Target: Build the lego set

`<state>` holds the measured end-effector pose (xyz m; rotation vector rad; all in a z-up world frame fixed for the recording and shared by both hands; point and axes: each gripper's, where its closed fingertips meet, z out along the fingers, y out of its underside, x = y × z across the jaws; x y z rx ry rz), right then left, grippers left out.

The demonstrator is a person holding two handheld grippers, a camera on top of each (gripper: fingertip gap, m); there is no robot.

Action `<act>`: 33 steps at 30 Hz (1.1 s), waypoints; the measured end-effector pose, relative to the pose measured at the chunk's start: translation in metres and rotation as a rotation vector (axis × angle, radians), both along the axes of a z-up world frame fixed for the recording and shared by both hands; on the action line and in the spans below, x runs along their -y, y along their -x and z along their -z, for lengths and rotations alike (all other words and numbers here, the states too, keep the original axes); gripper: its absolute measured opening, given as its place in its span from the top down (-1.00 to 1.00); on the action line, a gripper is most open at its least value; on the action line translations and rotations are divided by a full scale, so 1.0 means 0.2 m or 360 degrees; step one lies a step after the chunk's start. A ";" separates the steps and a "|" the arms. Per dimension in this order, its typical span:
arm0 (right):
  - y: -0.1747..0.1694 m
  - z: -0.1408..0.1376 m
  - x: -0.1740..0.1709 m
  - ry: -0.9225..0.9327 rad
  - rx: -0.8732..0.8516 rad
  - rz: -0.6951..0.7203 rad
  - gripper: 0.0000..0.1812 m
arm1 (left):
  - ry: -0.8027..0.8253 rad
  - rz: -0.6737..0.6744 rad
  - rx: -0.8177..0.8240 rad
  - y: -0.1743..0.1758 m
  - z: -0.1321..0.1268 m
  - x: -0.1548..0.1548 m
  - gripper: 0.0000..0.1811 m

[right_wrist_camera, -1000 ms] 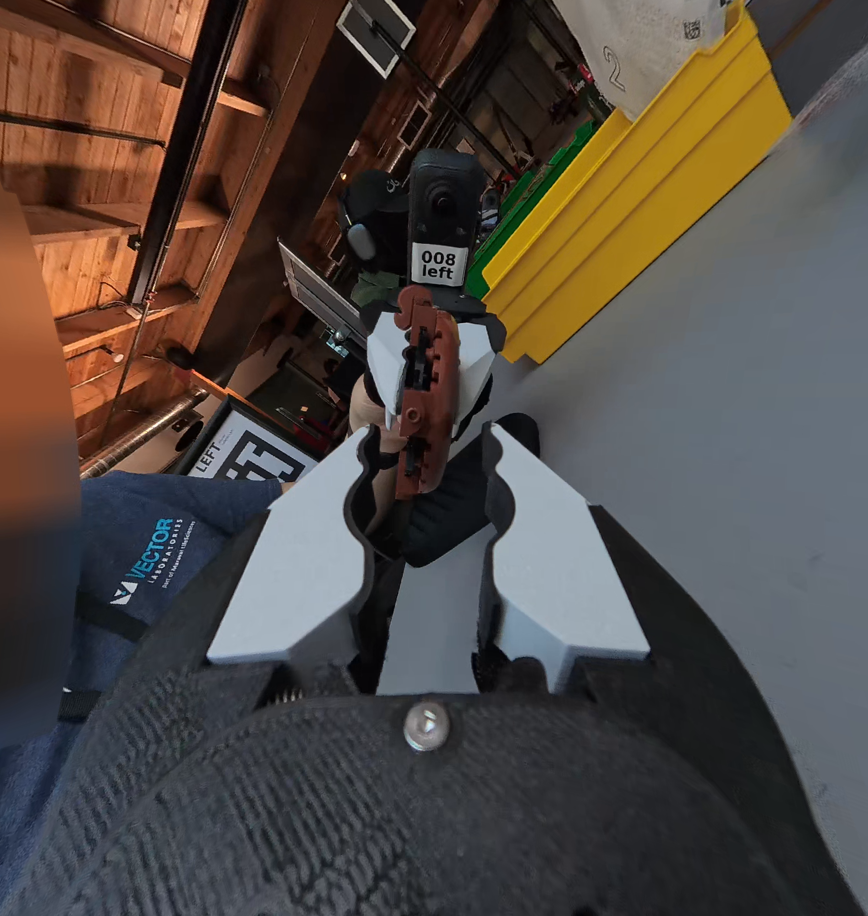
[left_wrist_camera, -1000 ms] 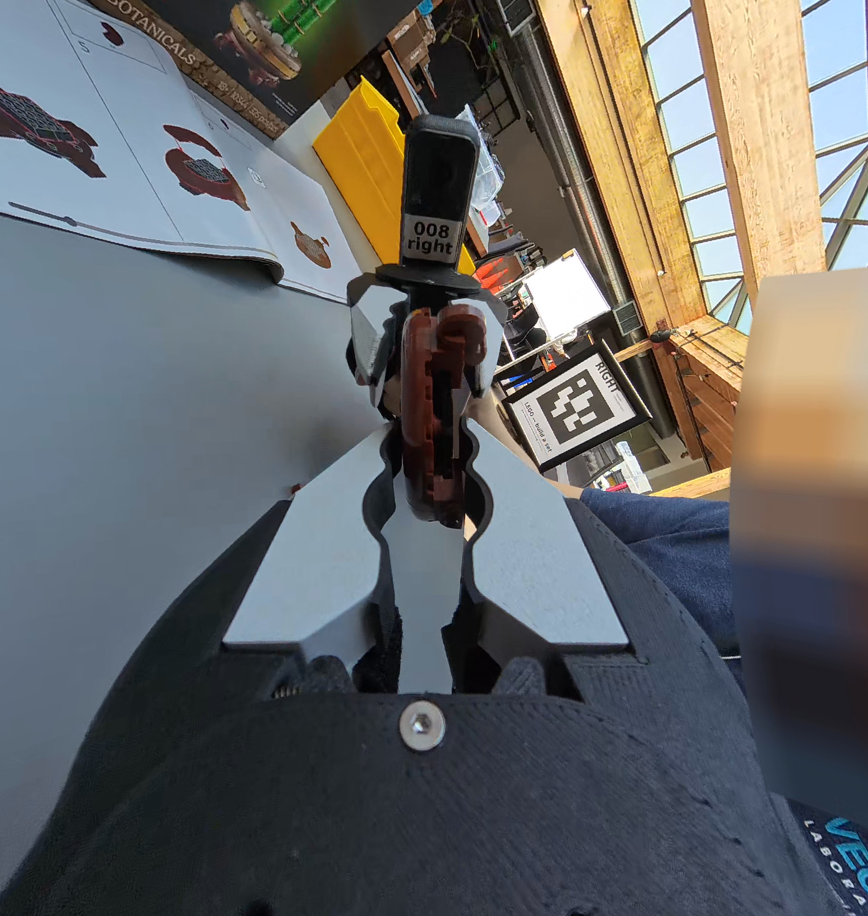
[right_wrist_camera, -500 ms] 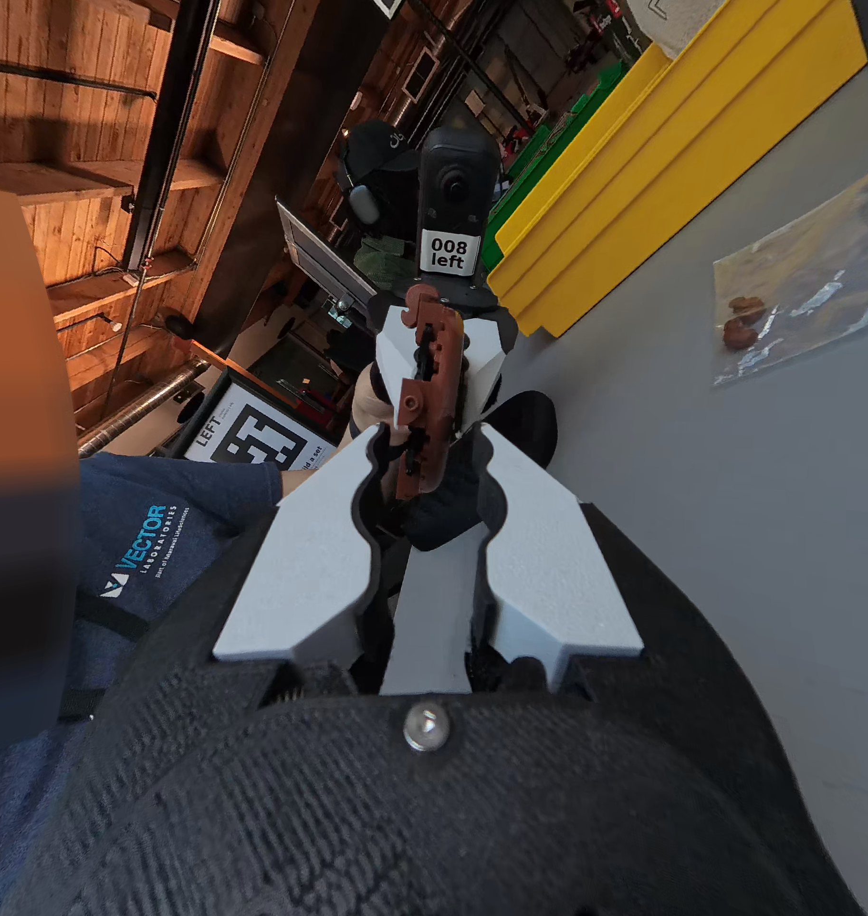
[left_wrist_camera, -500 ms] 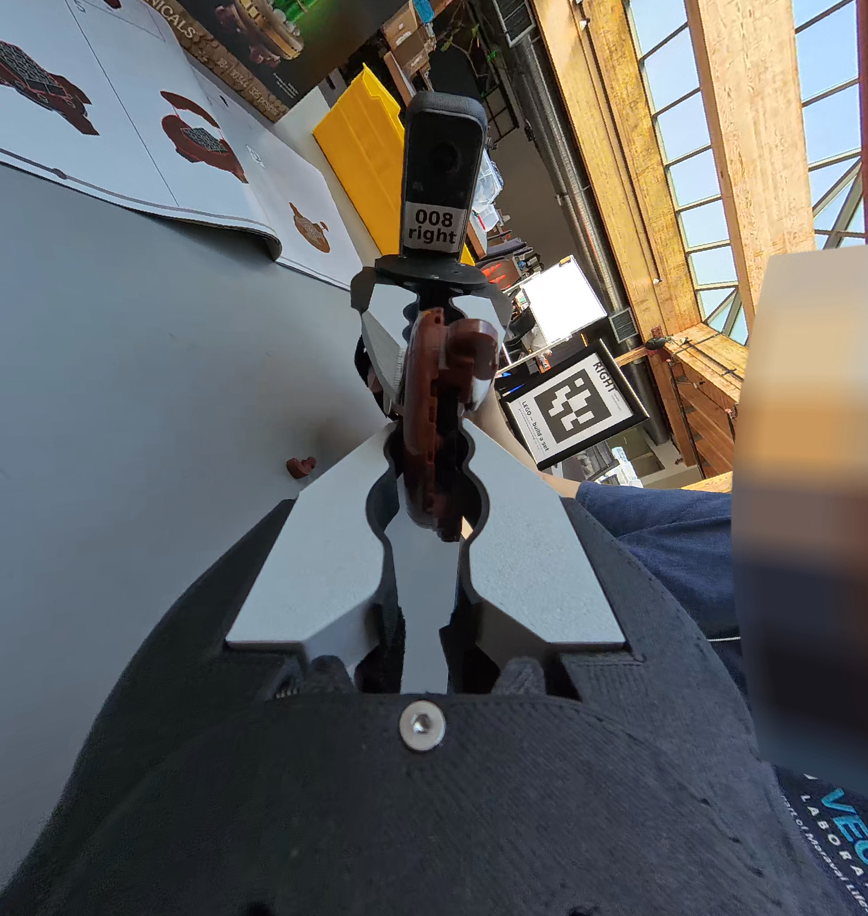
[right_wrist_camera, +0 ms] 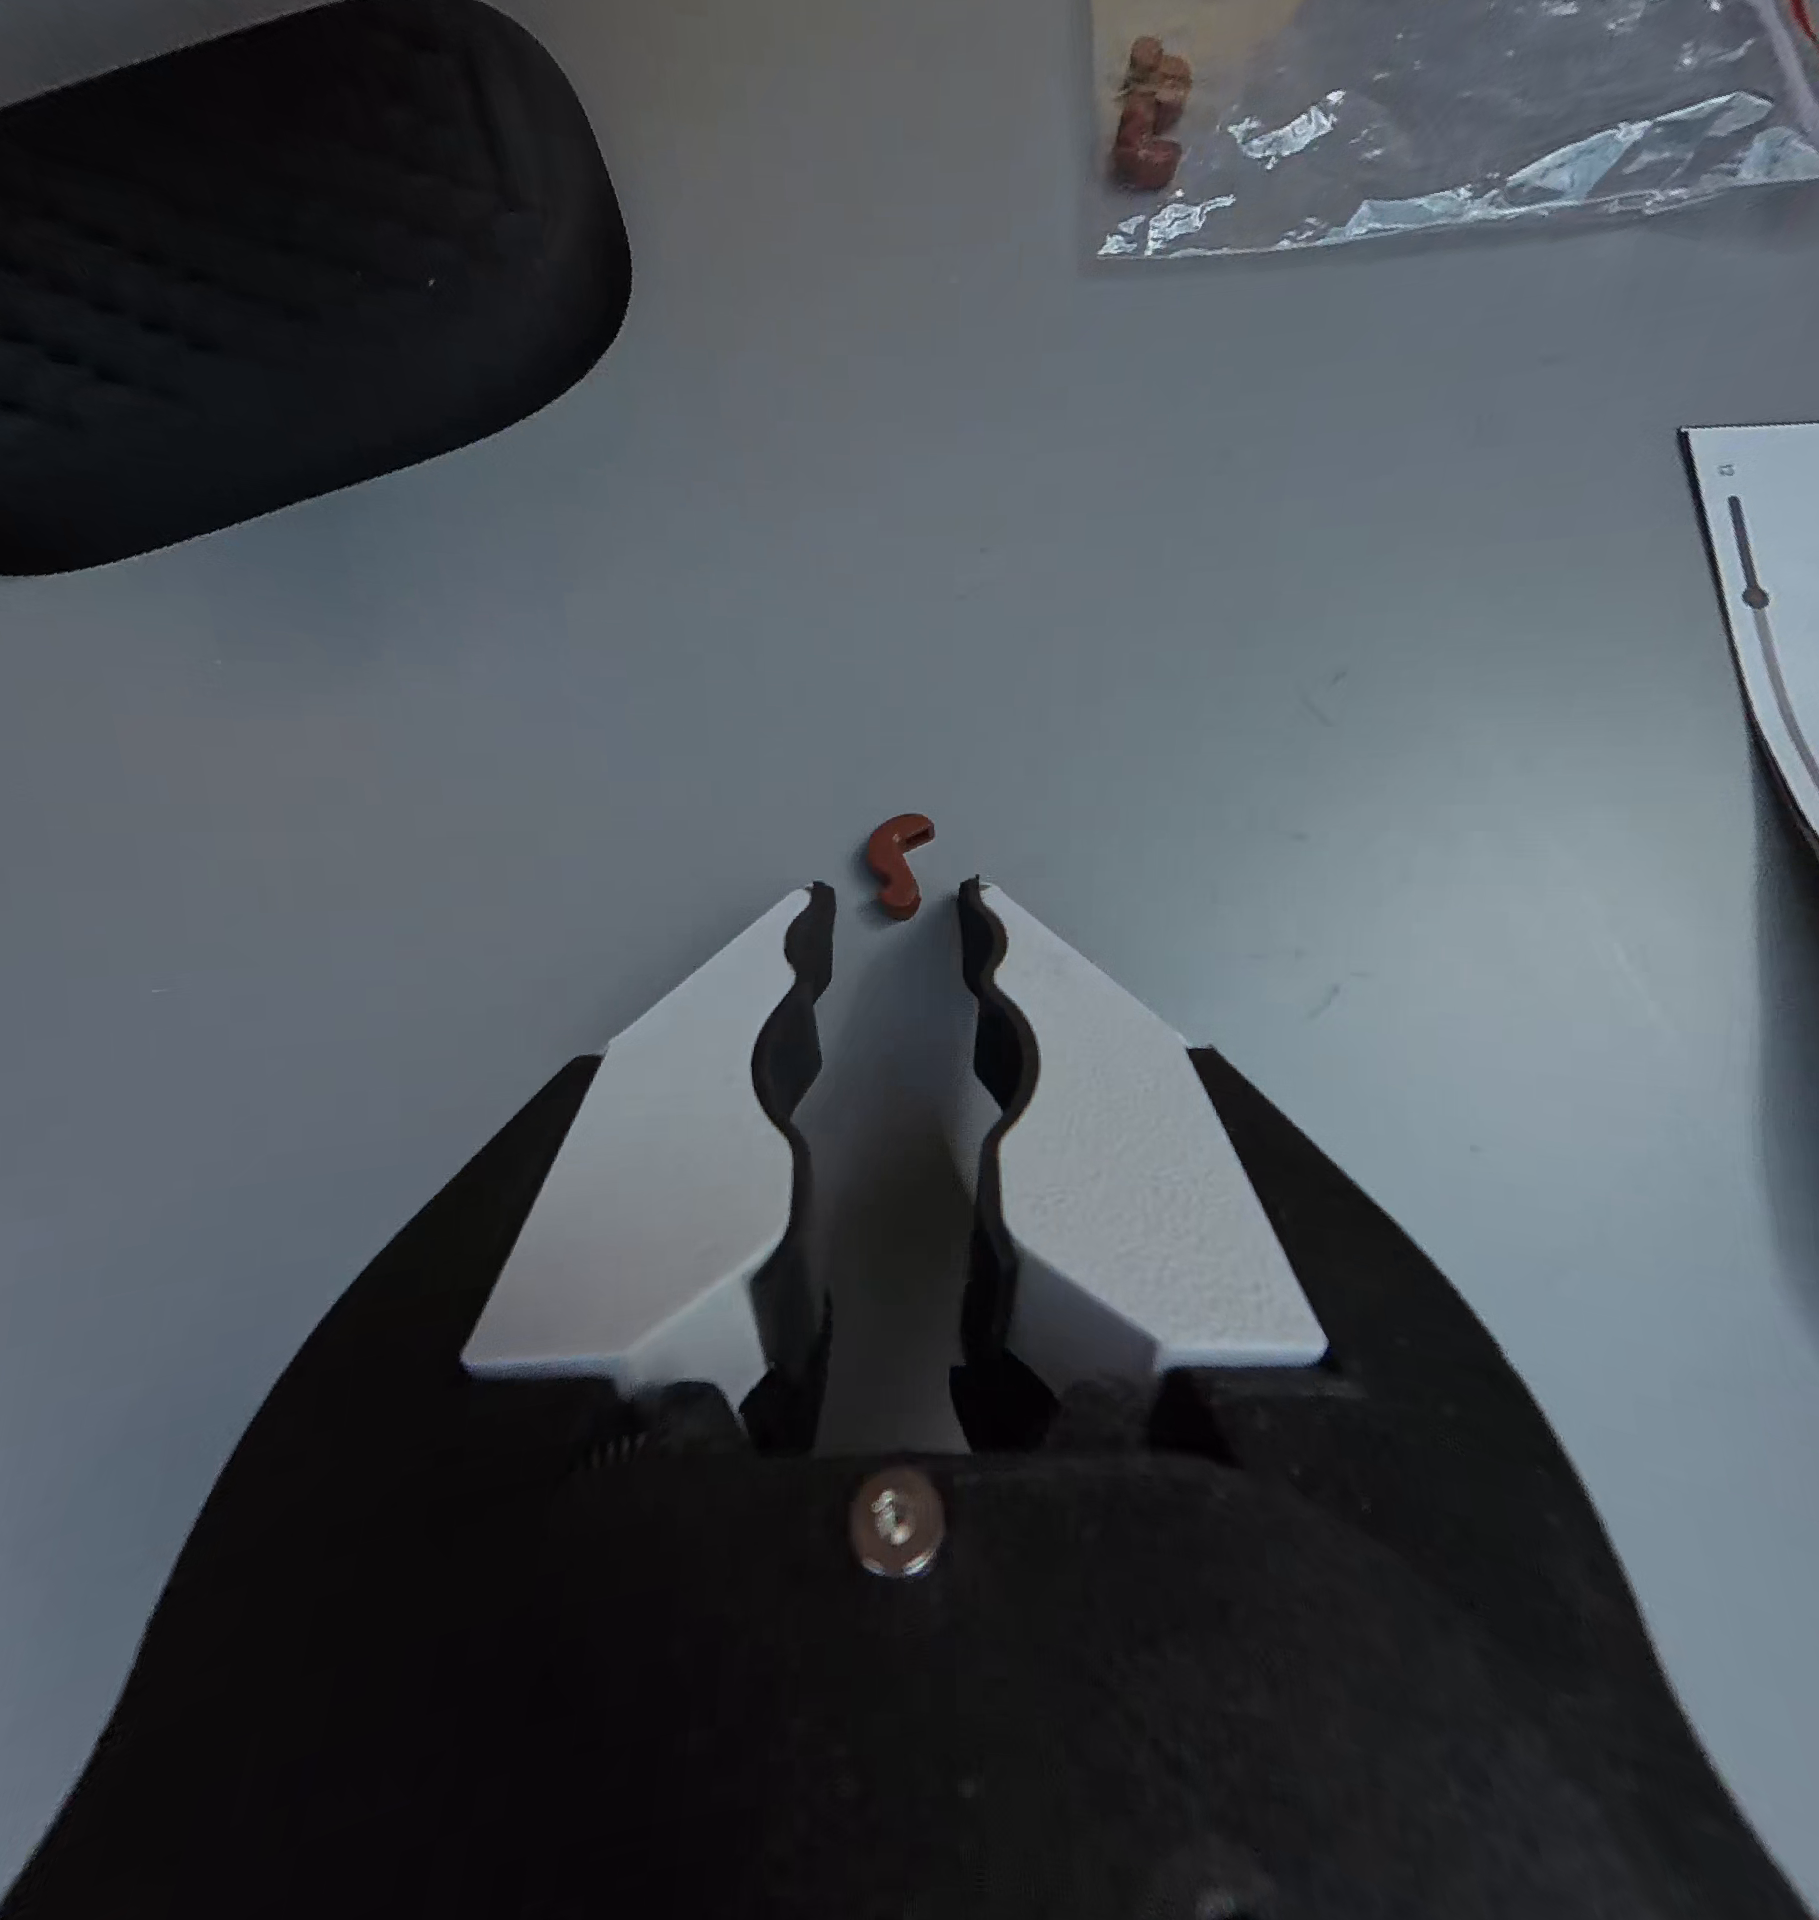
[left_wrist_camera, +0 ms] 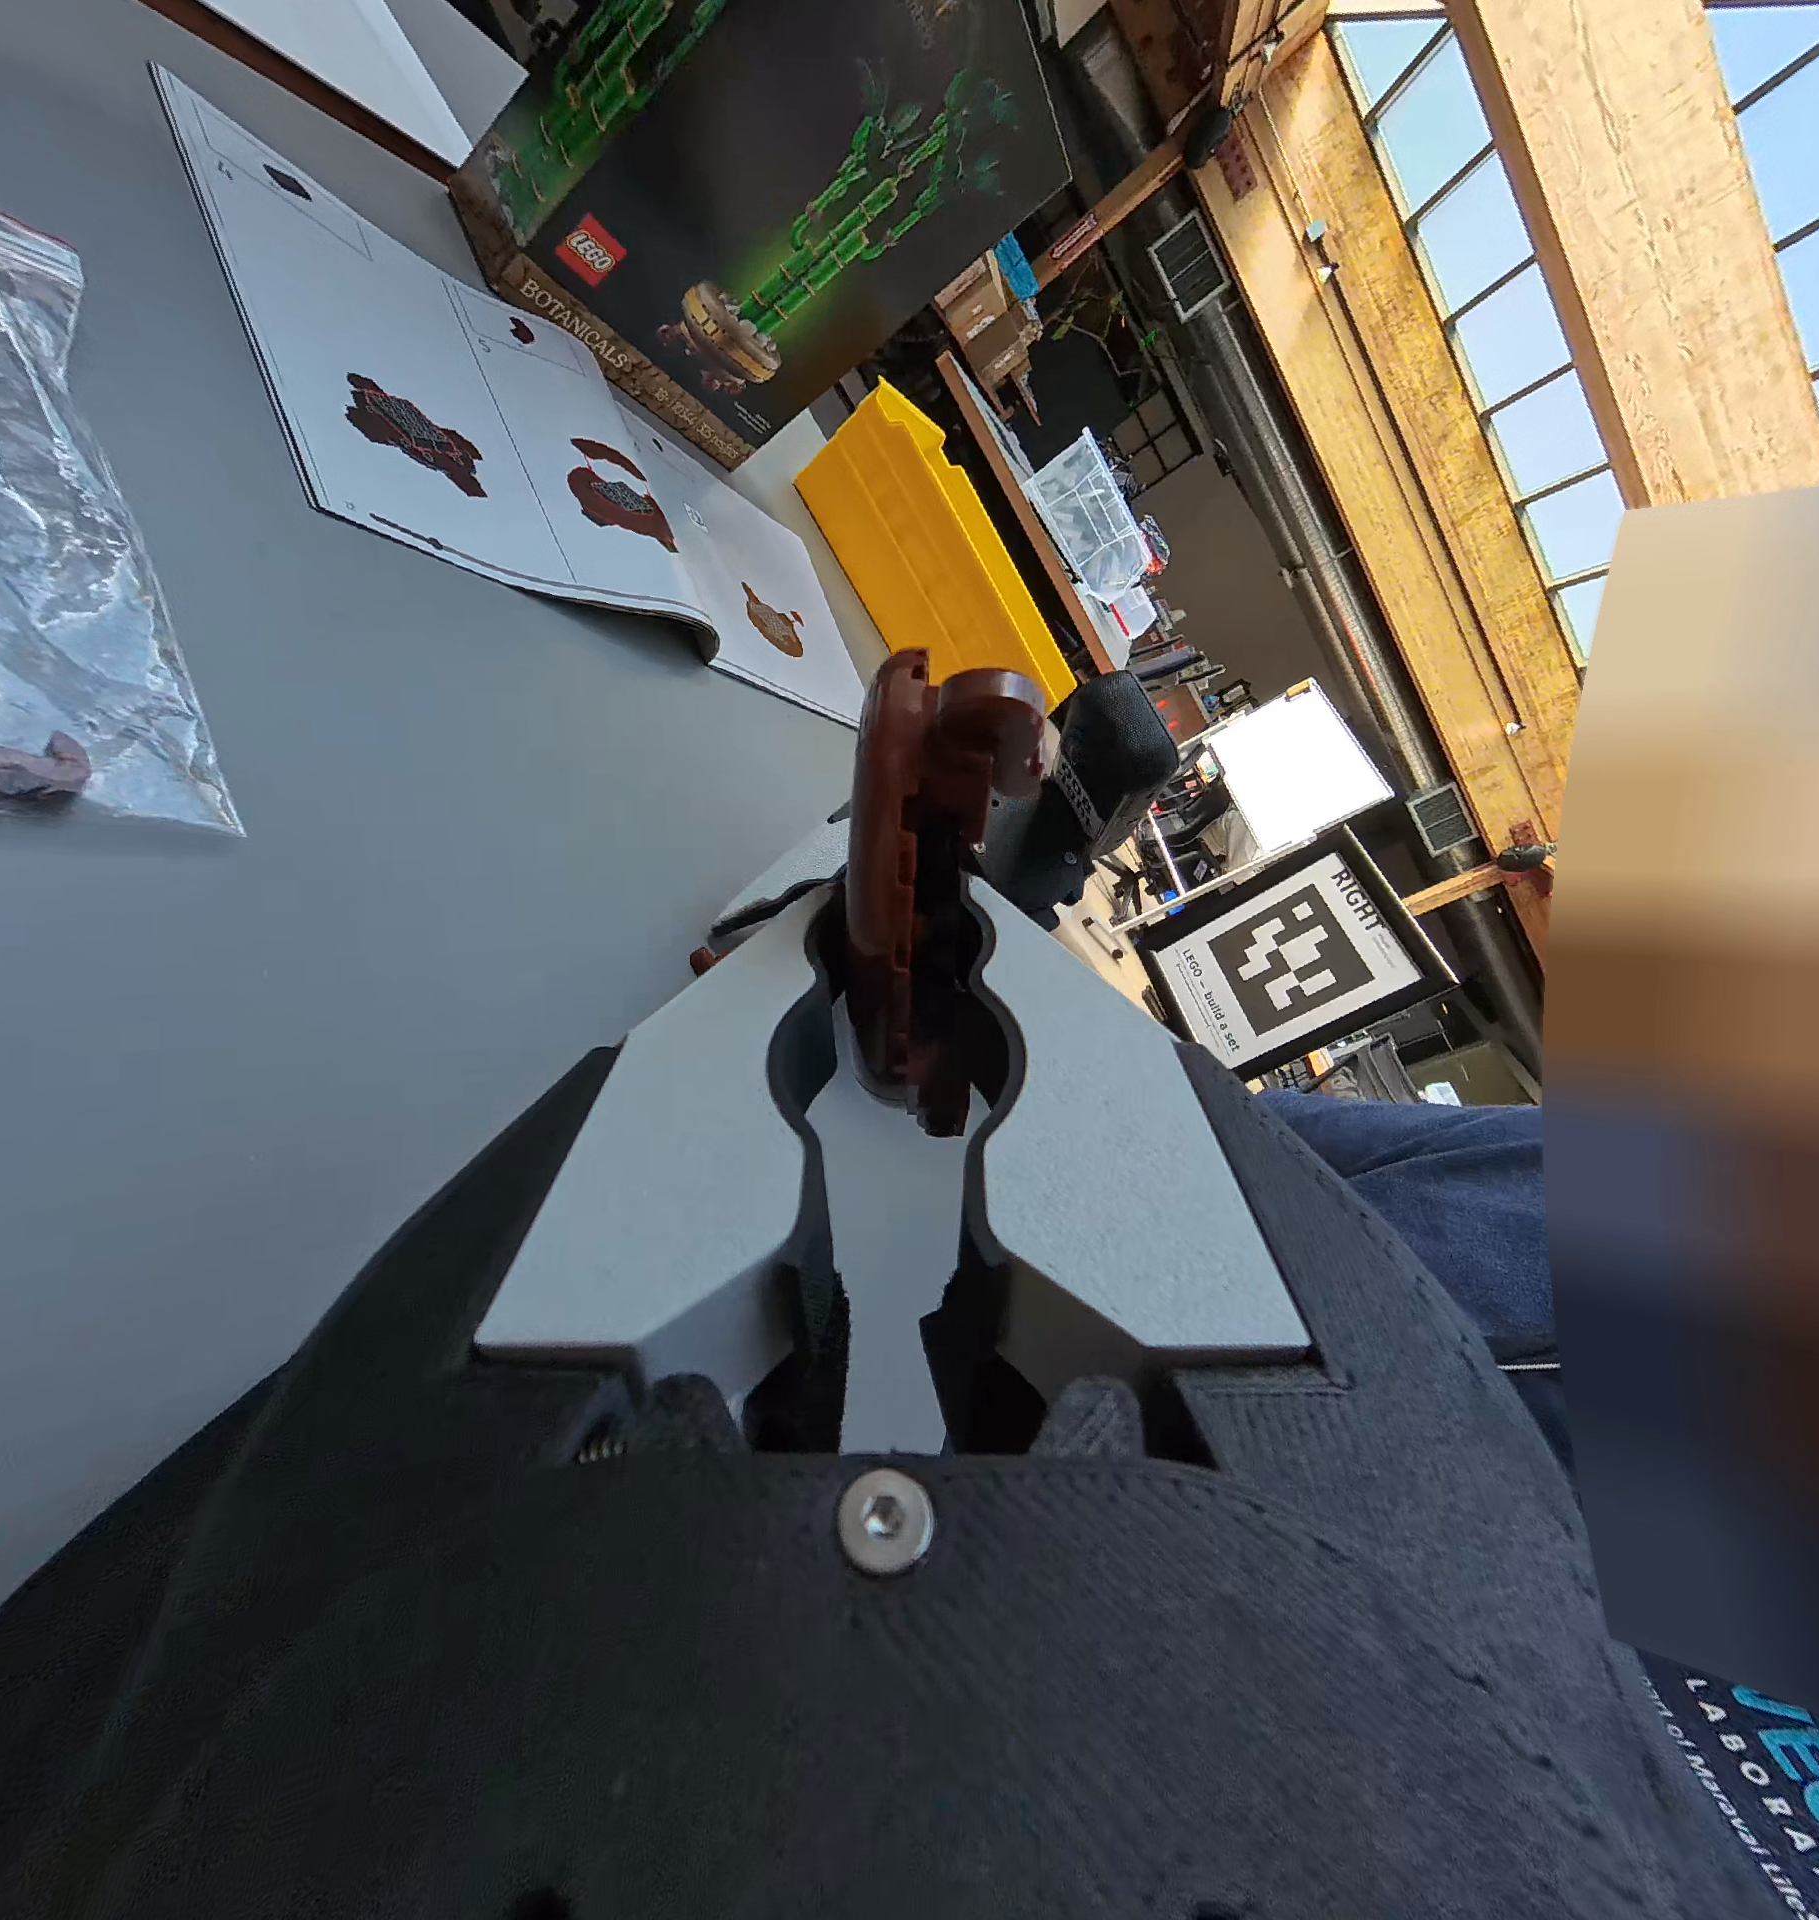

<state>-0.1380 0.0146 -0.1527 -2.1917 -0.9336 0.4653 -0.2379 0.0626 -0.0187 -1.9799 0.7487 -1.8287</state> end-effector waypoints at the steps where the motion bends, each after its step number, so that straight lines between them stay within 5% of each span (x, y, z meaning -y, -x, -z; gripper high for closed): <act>1: 0.00 0.01 -0.01 -0.0010 0.0009 0.0014 0.77 | 0.0005 0.0005 0.0000 0.00 0.00 0.00 0.82; 10: -0.01 -0.03 -0.02 -0.0148 -0.0019 0.0010 0.92 | 0.0107 0.0050 -0.0032 -0.11 0.10 0.02 0.82; 25: -0.41 -0.48 -0.02 -0.0761 -0.0635 0.0683 0.93 | 0.0169 0.0108 -0.0050 -0.40 0.19 0.07 0.82; 33: -0.41 -0.60 0.04 -0.0784 -0.1016 0.0554 0.93 | 0.0045 0.0238 -0.0040 -0.52 0.16 0.16 0.81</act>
